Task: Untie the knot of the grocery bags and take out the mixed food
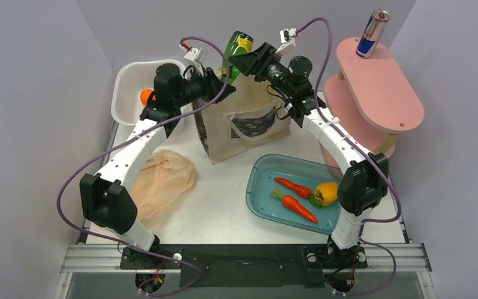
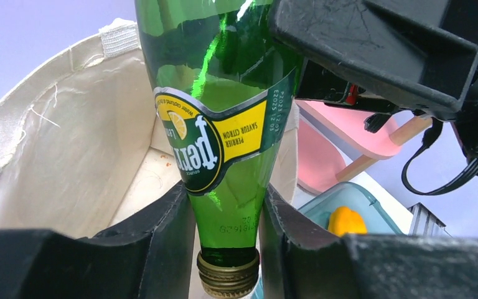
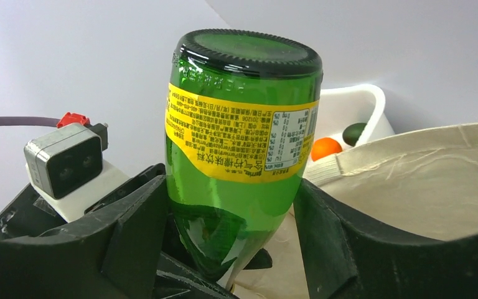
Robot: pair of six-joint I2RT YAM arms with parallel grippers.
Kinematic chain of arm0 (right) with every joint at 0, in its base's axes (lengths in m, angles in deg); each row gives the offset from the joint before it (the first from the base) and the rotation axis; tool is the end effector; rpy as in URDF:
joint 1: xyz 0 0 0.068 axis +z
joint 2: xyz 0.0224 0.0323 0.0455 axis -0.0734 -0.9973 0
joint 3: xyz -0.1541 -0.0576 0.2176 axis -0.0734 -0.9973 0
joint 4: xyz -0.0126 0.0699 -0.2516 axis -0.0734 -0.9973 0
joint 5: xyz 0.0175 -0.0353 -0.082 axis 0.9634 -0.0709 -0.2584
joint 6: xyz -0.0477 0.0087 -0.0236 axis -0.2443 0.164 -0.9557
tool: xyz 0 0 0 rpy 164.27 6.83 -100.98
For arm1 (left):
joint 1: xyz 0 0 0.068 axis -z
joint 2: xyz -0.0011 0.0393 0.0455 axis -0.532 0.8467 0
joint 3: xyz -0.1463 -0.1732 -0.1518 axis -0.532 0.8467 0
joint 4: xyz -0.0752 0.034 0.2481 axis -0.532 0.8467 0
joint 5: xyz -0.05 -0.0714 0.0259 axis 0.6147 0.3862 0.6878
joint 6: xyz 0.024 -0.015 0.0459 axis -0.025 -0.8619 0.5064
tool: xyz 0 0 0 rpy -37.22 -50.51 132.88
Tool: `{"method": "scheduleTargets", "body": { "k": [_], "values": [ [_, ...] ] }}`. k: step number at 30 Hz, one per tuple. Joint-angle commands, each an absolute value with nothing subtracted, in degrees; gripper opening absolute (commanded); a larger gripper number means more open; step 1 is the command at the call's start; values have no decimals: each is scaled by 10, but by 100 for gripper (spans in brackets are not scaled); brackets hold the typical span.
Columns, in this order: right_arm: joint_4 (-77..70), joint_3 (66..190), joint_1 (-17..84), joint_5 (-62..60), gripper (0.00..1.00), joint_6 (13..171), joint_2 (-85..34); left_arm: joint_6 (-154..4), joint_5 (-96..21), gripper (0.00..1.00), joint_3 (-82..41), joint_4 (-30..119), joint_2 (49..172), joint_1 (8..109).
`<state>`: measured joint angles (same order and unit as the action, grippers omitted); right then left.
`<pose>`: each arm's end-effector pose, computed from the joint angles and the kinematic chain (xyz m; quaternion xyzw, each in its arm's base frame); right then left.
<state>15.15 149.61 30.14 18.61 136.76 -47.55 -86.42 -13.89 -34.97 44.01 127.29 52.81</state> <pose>0.3822 0.2037 0.4284 -0.0421 0.6355 0.5876 0.4991 0.3526 -0.1531 0.4076 0.1761 0.7003 -0.4303 0.5417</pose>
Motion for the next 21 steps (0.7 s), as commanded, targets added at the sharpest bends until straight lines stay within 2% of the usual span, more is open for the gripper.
{"method": "scheduleTargets", "body": {
  "k": [1,2,3,4,6,13,17,21],
  "values": [
    [279,1526,312,199,3,1385,-396,-826,-133,0,-351,420,1204,531],
    [279,1523,311,198,22,1385,-395,-804,-135,0,-336,433,1184,530],
    [278,1520,308,196,33,1386,-392,-785,-134,0,-330,440,1176,525],
    [278,1519,307,195,51,1386,-391,-778,-131,0,-320,454,1157,522],
    [280,1522,301,193,70,1386,-389,-768,-109,0,-311,465,1135,504],
    [298,1608,274,185,83,1367,-398,-700,12,0,-316,636,1059,416],
    [296,1627,263,183,84,1368,-403,-620,37,0,-313,756,1019,395],
    [295,1592,259,193,84,1378,-399,-520,39,0,-321,899,995,385]
  ]
}}
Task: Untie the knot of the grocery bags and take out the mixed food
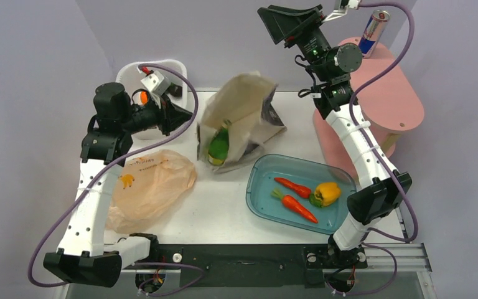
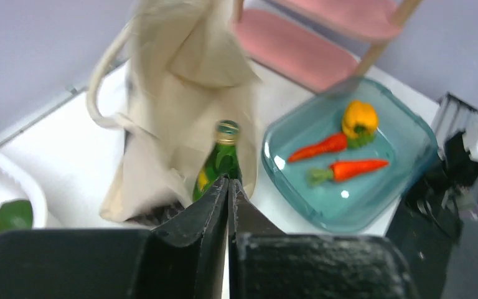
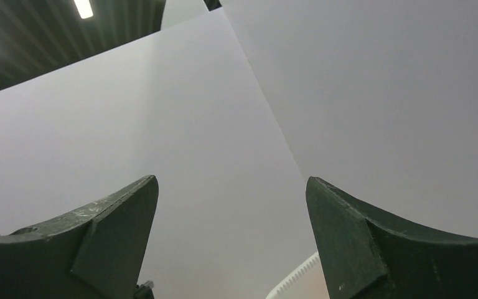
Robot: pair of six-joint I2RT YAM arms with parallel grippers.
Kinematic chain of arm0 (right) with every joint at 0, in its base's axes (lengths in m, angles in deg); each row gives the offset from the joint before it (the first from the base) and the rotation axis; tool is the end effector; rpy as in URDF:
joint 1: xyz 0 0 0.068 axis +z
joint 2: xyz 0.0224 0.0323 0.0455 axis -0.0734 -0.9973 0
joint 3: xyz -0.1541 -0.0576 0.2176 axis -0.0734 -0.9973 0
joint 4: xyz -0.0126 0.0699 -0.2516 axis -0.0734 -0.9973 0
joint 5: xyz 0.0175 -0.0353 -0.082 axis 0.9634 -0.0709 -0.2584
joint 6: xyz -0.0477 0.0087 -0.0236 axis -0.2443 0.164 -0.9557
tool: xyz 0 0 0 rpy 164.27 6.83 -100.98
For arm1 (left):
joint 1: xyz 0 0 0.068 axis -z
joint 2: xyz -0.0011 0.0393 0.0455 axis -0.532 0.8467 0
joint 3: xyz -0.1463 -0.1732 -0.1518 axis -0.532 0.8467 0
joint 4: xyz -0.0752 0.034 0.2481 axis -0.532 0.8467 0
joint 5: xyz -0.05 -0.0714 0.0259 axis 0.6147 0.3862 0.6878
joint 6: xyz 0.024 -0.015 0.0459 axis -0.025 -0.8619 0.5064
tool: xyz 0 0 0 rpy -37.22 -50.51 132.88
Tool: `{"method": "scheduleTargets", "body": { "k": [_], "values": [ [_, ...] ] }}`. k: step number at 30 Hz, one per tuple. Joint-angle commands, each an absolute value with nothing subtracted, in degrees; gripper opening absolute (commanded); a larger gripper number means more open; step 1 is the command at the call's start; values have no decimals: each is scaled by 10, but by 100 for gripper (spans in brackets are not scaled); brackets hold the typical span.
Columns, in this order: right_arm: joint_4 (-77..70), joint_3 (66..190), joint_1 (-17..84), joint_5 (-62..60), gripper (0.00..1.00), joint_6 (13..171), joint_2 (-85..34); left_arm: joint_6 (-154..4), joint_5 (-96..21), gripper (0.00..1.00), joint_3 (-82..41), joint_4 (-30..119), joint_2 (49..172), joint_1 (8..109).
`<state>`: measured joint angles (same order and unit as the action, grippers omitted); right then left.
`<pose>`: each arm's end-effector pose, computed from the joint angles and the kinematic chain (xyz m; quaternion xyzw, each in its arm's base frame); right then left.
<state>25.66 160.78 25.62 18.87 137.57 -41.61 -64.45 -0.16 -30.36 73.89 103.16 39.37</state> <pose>0.3312 0.1473 0.5504 -0.0960 0.4538 0.6078 0.6445 0.2361 -0.0556 0.4526 0.2804 0.7082 -0.3434 0.5495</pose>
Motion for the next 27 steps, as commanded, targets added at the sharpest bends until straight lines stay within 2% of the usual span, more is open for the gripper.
{"method": "scheduleTargets", "body": {
  "k": [1,4,8,10,11,12,15,19,22,27],
  "values": [
    [296,1576,260,202,83,1380,-398,-500,33,0,-320,923,993,383],
    [288,1538,259,227,82,1372,-384,-412,-25,0,-285,1003,992,383],
    [206,1487,259,284,78,1329,-371,-452,-49,0,-237,928,995,385],
    [135,1465,255,329,77,1254,-362,-465,-34,1,-236,919,1009,386],
    [109,1461,253,347,77,1228,-356,-440,-16,5,-244,926,1011,386],
    [44,1462,251,364,76,1192,-351,-418,-8,14,-248,948,1011,387],
    [-77,1457,245,380,77,1052,-332,-213,21,31,-267,1092,1004,400],
    [-237,1473,244,404,76,915,-329,-129,-43,39,-226,1151,1006,518],
    [-317,1467,244,396,76,812,-315,-145,-86,43,-167,1085,997,600],
    [-469,1443,268,355,75,691,-266,-279,-92,47,-105,912,982,602]
  ]
}}
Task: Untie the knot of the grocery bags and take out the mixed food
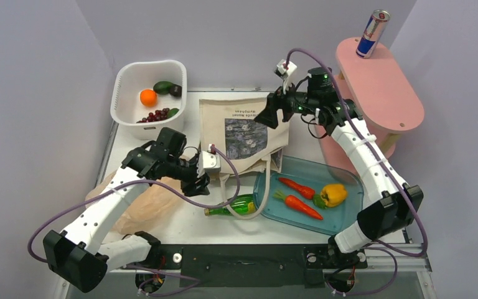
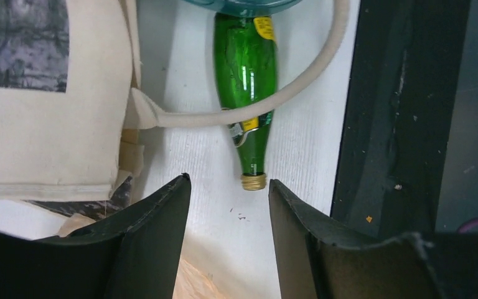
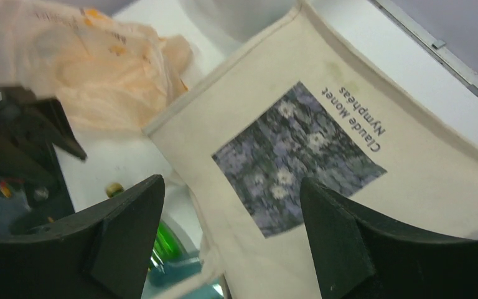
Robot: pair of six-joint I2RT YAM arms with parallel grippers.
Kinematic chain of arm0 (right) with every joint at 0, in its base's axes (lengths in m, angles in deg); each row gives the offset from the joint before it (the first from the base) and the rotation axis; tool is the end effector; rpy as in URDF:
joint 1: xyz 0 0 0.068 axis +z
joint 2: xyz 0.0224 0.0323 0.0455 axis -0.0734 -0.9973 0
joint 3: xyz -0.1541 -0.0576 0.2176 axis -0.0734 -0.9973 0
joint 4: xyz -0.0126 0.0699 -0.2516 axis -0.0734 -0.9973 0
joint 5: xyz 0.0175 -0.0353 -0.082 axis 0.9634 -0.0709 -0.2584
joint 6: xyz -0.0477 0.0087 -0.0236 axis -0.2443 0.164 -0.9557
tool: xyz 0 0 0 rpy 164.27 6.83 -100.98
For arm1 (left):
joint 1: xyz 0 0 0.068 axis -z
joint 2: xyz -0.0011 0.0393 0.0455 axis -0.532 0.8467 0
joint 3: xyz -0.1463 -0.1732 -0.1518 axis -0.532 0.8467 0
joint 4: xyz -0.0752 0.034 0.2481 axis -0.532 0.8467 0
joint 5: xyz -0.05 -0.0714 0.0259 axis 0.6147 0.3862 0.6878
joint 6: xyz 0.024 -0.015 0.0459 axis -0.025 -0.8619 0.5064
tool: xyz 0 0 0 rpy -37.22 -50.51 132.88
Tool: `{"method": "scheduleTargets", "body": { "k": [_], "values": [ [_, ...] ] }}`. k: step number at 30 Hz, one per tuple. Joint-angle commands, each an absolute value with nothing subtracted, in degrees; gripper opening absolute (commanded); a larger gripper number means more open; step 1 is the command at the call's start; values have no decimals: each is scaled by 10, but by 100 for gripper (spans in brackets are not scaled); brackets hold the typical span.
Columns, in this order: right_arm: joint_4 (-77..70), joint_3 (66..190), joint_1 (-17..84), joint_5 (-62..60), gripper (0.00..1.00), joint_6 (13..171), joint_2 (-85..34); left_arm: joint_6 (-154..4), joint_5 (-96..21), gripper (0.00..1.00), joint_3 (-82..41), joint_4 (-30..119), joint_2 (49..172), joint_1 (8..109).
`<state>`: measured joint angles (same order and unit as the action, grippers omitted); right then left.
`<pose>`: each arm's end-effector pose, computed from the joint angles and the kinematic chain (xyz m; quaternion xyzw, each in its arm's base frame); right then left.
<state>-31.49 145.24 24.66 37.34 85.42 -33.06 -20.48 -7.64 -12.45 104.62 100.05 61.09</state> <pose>0.3127 0.1438 0.4154 -0.3439 0.7248 0.4104 0.4335 0.1706 -0.1194 0.3214 0.6065 0.6844 -0.2808 0.2913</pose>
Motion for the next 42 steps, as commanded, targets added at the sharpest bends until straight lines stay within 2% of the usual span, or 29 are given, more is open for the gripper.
{"method": "scheduleTargets", "body": {
  "k": [1,5,7,9,10,13,17,19,23,29,34,42],
  "values": [
    [-489,1425,287,332,75,641,-257,-293,-58,48,-102,901,981,580],
    [-568,1362,347,274,70,532,-197,-334,7,48,-91,889,974,508],
    [-574,1338,377,263,67,504,-171,-410,27,48,-80,836,966,445],
    [-574,1327,412,252,65,477,-166,-566,32,49,-78,731,959,370],
    [-574,1324,439,246,65,467,-167,-599,30,49,-81,712,957,327],
    [-556,1307,497,226,64,419,-183,-686,-56,49,-111,701,954,287],
    [-526,1296,580,196,64,378,-217,-702,-156,51,-164,776,973,258],
    [-523,1305,631,170,64,364,-245,-707,-163,54,-198,828,996,221],
    [-525,1348,685,135,66,364,-318,-718,-104,55,-238,893,1033,148],
    [-514,1413,750,124,66,375,-421,-714,-31,56,-230,886,1019,56],
    [-469,1438,776,131,65,407,-500,-647,-2,57,-226,926,993,7],
    [-450,1445,783,89,64,369,-589,-584,47,57,-235,972,990,-44]
  ]
}}
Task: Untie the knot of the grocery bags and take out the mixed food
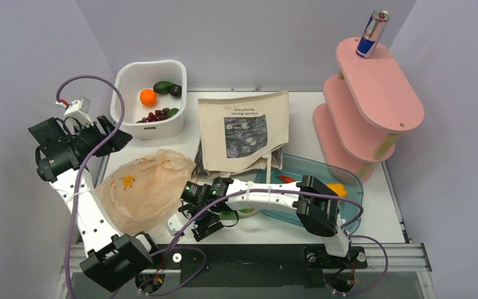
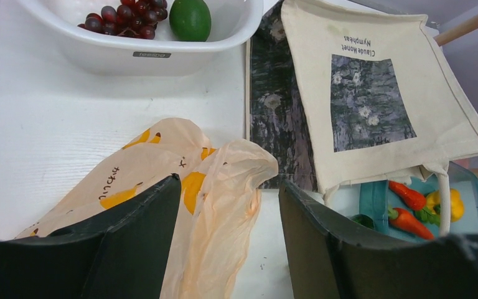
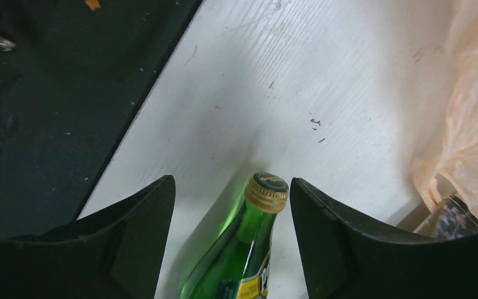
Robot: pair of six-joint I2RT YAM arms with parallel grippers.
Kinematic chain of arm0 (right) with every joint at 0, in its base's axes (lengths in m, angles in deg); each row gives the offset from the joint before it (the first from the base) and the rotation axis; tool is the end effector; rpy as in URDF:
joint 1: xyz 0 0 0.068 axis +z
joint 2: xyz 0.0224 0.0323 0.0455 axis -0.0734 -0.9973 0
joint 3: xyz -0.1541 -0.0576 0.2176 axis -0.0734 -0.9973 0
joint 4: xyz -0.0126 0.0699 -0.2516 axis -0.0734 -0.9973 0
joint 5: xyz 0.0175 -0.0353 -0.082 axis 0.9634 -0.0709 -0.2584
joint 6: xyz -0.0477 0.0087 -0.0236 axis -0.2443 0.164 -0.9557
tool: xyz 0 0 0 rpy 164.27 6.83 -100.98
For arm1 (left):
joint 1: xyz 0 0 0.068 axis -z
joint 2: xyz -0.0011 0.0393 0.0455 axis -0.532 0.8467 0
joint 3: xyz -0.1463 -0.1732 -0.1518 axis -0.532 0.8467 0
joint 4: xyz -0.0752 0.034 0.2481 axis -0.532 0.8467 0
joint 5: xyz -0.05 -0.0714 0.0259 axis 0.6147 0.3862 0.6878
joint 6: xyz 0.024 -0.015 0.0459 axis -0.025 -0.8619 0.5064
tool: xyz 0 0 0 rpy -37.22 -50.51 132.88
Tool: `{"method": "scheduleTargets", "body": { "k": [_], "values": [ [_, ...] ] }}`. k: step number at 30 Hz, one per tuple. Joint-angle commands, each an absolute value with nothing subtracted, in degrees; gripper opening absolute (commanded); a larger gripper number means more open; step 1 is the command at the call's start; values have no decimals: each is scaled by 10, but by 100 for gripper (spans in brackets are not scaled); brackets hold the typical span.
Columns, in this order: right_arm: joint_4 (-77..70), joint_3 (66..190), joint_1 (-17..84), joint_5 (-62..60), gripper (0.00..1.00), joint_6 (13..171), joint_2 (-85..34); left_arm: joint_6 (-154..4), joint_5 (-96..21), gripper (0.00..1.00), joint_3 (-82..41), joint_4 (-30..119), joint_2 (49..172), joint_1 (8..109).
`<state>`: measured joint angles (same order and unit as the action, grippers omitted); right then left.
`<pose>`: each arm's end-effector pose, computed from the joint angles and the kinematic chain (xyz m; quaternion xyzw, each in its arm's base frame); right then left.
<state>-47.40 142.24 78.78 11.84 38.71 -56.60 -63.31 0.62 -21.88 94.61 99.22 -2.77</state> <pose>0.0976 0.3998 0.2226 -0.8572 0.4430 0.2148 0.1510 0.1902 0.1013 0.3885 -0.0830 0.8413 -0.2174 0.4879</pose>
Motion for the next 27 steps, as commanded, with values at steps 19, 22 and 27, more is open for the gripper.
{"method": "scheduleTargets", "body": {
  "k": [19,22,27],
  "values": [
    [-432,1426,735,66,68,383,-645,-576,50,58,-231,951,999,-50],
    [-432,1432,732,72,62,398,-650,-577,50,58,-224,944,996,-50],
    [-434,1442,729,101,32,429,-652,-594,49,58,-217,930,992,-51]
  ]
}}
